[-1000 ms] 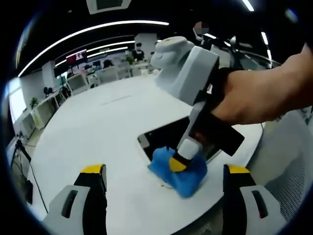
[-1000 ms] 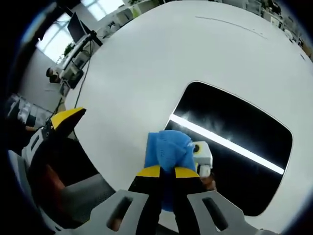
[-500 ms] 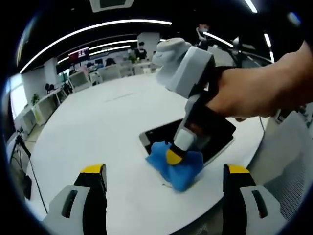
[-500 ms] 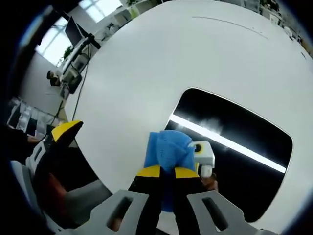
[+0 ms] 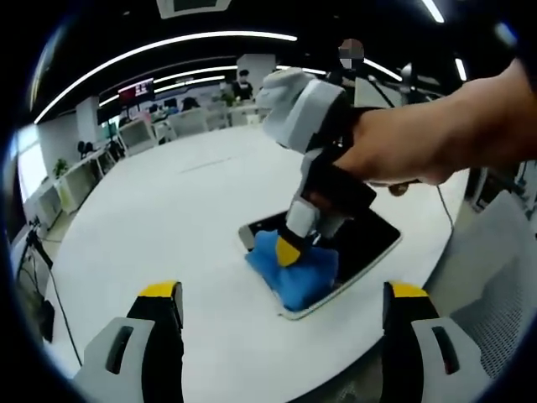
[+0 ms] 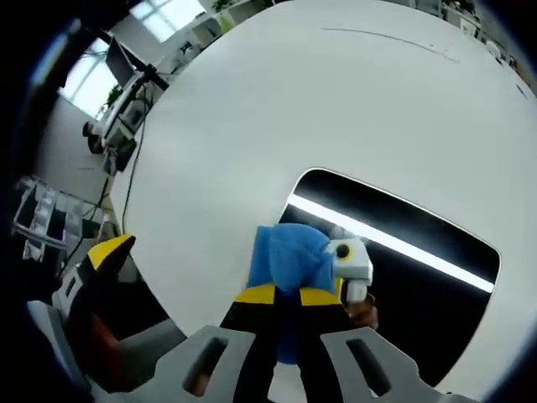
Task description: Wipe the mirror surface with the cleaning cloth until all visible marks leave the cleaned area.
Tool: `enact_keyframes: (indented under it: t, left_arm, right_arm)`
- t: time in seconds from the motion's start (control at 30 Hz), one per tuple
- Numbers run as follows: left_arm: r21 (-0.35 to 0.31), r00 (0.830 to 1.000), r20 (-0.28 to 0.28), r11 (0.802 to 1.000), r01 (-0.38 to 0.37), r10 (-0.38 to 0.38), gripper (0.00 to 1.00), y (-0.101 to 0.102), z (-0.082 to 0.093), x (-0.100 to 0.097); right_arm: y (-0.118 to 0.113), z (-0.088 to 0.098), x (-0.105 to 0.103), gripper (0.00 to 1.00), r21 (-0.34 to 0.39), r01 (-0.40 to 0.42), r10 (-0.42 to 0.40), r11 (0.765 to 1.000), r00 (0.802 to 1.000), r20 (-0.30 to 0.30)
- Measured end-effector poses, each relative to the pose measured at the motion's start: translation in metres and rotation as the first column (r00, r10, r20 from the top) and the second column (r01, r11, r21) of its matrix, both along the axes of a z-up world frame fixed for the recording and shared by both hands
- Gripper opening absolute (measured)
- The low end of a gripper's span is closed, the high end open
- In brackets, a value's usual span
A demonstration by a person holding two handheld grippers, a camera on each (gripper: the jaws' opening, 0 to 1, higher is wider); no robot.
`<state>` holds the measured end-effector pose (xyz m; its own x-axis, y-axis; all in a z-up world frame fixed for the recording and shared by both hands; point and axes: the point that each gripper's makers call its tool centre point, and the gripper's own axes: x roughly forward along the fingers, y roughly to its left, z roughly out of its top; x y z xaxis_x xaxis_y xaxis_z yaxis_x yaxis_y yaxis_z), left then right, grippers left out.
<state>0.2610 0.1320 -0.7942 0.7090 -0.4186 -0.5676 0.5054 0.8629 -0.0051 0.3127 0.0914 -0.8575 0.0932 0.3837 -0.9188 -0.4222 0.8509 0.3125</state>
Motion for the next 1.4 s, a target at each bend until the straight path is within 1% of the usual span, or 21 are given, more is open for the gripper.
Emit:
enact_keyframes:
  t: [0.03, 0.17, 0.2, 0.23, 0.27, 0.3, 0.33, 0.37, 0.43, 0.47, 0.5, 0.57, 0.6, 0.63, 0.7, 0.73, 0.9, 0.93, 1.0, 1.07, 1.4]
  left_arm:
    - [-0.002, 1.000, -0.002, 1.000, -0.002, 0.002, 0.99, 0.000, 0.000, 0.000]
    - [-0.017, 1.000, 0.006, 1.000, -0.013, 0.013, 0.99, 0.000, 0.003, 0.000]
    - [-0.022, 1.000, 0.003, 1.000, -0.017, 0.017, 0.99, 0.000, 0.003, 0.000]
    - [-0.020, 1.000, 0.004, 1.000, -0.017, 0.017, 0.99, 0.000, 0.003, 0.000]
    - [-0.017, 1.000, 0.005, 1.000, -0.016, 0.016, 0.99, 0.001, 0.003, 0.000]
    - [-0.014, 1.000, 0.006, 1.000, -0.014, 0.014, 0.99, 0.001, 0.003, 0.000]
    - [-0.006, 1.000, 0.008, 1.000, -0.012, 0.012, 0.99, 0.001, 0.003, 0.000]
    - [-0.006, 1.000, 0.009, 1.000, -0.011, 0.011, 0.99, 0.001, 0.003, 0.000]
    - [0.000, 1.000, 0.014, 1.000, -0.011, 0.011, 0.99, 0.002, 0.003, 0.001]
    - [-0.002, 1.000, 0.012, 1.000, -0.013, 0.013, 0.99, 0.002, 0.003, 0.001]
    - [-0.005, 1.000, 0.008, 1.000, -0.013, 0.013, 0.99, 0.002, 0.002, 0.000]
    - [0.000, 1.000, 0.009, 1.000, -0.012, 0.012, 0.99, 0.002, 0.002, 0.000]
    - [0.000, 1.000, 0.007, 1.000, -0.012, 0.012, 0.99, 0.002, 0.002, 0.000]
    - [0.001, 1.000, 0.007, 1.000, -0.012, 0.012, 0.99, 0.002, 0.002, 0.000]
    - [-0.001, 1.000, 0.009, 1.000, -0.014, 0.014, 0.99, 0.002, 0.002, 0.000]
    - [0.001, 1.000, 0.007, 1.000, -0.016, 0.016, 0.99, 0.002, 0.002, 0.000]
    - [0.014, 1.000, 0.001, 1.000, 0.002, -0.002, 0.99, 0.000, 0.001, -0.001]
    - [0.014, 1.000, 0.001, 1.000, 0.000, 0.000, 0.99, 0.000, 0.000, -0.001]
    - [0.013, 1.000, 0.000, 1.000, -0.002, 0.002, 0.99, 0.001, 0.000, 0.000]
    - [0.015, 1.000, 0.000, 1.000, -0.001, 0.001, 0.99, 0.000, -0.001, 0.000]
    - [0.026, 1.000, -0.006, 1.000, 0.014, -0.014, 0.99, 0.000, -0.003, -0.002]
  right_arm:
    - [-0.001, 0.001, 0.003, 0.01, -0.003, -0.008, 0.008, 1.000, 1.000, 0.017]
    - [0.000, -0.001, 0.008, 0.01, 0.006, 0.002, -0.002, 1.000, 1.000, -0.006]
    - [-0.001, -0.002, 0.016, 0.01, 0.003, -0.011, 0.011, 1.000, 0.999, 0.036]
    - [0.000, -0.002, 0.012, 0.01, 0.006, 0.000, 0.000, 1.000, 1.000, 0.008]
    - [0.001, -0.002, 0.014, 0.01, 0.010, 0.011, -0.011, 1.000, 1.000, 0.000]
    - [0.001, -0.002, 0.018, 0.01, 0.005, 0.000, 0.000, 1.000, 1.000, 0.018]
    - [0.002, -0.003, 0.018, 0.01, 0.007, 0.013, -0.013, 1.000, 1.000, -0.009]
    - [0.001, -0.003, 0.026, 0.01, 0.002, -0.005, 0.005, 1.000, 0.999, 0.038]
    - [0.002, -0.002, 0.022, 0.02, 0.008, 0.015, -0.015, 1.000, 1.000, -0.001]
    - [0.000, -0.002, 0.027, 0.02, -0.001, -0.003, 0.003, 1.000, 0.999, 0.032]
    - [0.001, -0.001, 0.025, 0.02, 0.002, 0.008, -0.008, 1.000, 1.000, 0.006]
    - [0.001, 0.000, 0.029, 0.02, 0.000, 0.002, -0.002, 1.000, 1.000, 0.021]
    - [0.002, -0.001, 0.029, 0.02, 0.000, 0.004, -0.004, 1.000, 1.000, 0.011]
    - [0.001, 0.000, 0.033, 0.02, -0.002, -0.002, 0.003, 1.000, 1.000, 0.030]
    - [0.002, 0.000, 0.034, 0.02, 0.000, 0.008, -0.008, 1.000, 1.000, 0.012]
    - [0.003, 0.001, 0.038, 0.02, -0.006, -0.003, 0.004, 1.000, 0.999, 0.034]
    - [0.004, 0.001, 0.046, 0.02, -0.018, -0.020, 0.021, 1.000, 0.999, 0.041]
    - [0.002, 0.001, 0.052, 0.02, -0.033, -0.043, 0.045, 0.999, 0.996, 0.079]
    - [0.003, 0.001, 0.051, 0.02, -0.031, -0.036, 0.037, 0.999, 0.998, 0.052]
    - [0.002, 0.004, 0.055, 0.02, -0.039, -0.043, 0.046, 0.998, 0.996, 0.078]
    - [0.008, -0.003, 0.082, 0.03, -0.036, -0.007, 0.010, 0.999, 0.997, 0.076]
